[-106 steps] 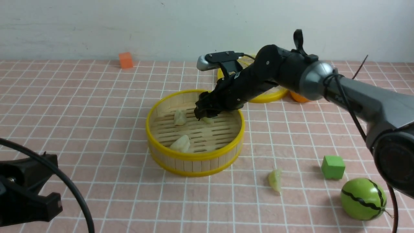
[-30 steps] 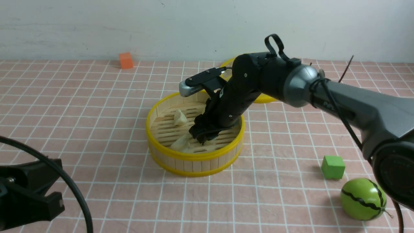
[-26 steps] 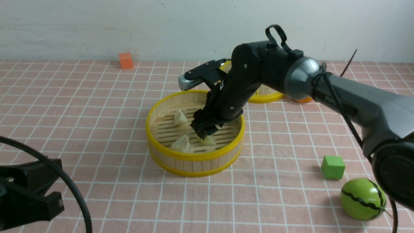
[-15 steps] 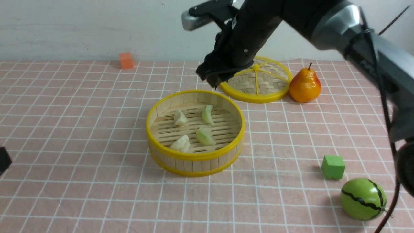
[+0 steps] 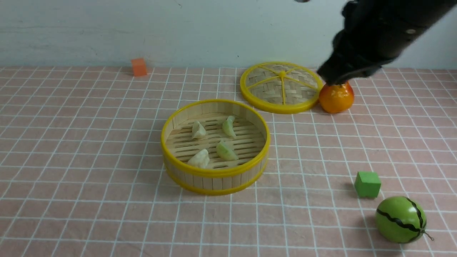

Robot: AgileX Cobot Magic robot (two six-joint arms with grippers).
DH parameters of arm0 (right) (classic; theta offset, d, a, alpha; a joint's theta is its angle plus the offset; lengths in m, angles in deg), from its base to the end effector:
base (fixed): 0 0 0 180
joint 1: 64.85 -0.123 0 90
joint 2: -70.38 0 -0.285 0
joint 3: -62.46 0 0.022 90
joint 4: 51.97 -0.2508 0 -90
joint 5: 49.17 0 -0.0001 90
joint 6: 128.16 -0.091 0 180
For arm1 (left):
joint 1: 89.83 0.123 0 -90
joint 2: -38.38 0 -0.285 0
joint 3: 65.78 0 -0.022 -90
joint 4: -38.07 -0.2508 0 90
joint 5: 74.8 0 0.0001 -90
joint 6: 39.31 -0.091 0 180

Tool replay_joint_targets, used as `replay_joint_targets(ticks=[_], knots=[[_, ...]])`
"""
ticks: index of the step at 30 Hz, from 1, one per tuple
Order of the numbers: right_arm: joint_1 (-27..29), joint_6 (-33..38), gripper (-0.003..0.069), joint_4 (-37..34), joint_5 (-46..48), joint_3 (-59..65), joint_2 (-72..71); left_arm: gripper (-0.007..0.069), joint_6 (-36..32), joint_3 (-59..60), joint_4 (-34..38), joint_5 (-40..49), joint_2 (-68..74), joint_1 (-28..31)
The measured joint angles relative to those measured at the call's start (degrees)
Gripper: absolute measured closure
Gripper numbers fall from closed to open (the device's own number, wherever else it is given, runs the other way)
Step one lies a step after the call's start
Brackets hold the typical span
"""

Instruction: Put the dumplings into the steamer on the table with the pink tablecloth.

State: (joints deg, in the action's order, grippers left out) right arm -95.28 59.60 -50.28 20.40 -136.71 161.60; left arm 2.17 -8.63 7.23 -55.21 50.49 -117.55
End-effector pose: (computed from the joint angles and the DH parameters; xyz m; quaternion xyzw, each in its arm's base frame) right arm 0.2550 0.1469 0.4348 -0.3092 0.8923 0.0501 0.3252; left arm 0.0405 -0.0036 0.2980 0.0300 0.6833 -0.1923 0.7037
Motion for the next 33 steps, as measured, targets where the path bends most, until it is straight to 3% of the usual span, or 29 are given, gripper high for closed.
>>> replay_joint_targets(ticks=[1,6,12,15,22,33], knots=[[0.0,-0.2,0.0676,-0.1,-0.4,0.8,-0.8,0.0558,0.0,0.0,-0.1,0.2,-0.1,0.0],[0.0,-1.2,0.0674,-0.9,-19.8,26.0,-24.7,0.0554,0.0,0.1,-0.7,2.5,-0.2,0.0],[0.0,-2.3,0.0671,-1.2,-53.2,59.8,-50.1,0.0549,0.0,0.1,-0.7,5.1,-0.2,0.0],[0.0,-7.5,0.0670,-4.8,-68.2,77.4,-62.5,0.0544,0.0,0.1,-0.7,6.5,-0.2,0.0],[0.0,-13.3,0.0668,-6.9,-73.5,93.9,-79.3,0.0536,0.0,0.1,-0.7,7.8,-0.2,0.0],[0.0,-14.8,0.0659,-7.0,-75.3,97.9,-84.0,0.0524,0.0,0.1,-0.7,8.2,-0.2,0.0]])
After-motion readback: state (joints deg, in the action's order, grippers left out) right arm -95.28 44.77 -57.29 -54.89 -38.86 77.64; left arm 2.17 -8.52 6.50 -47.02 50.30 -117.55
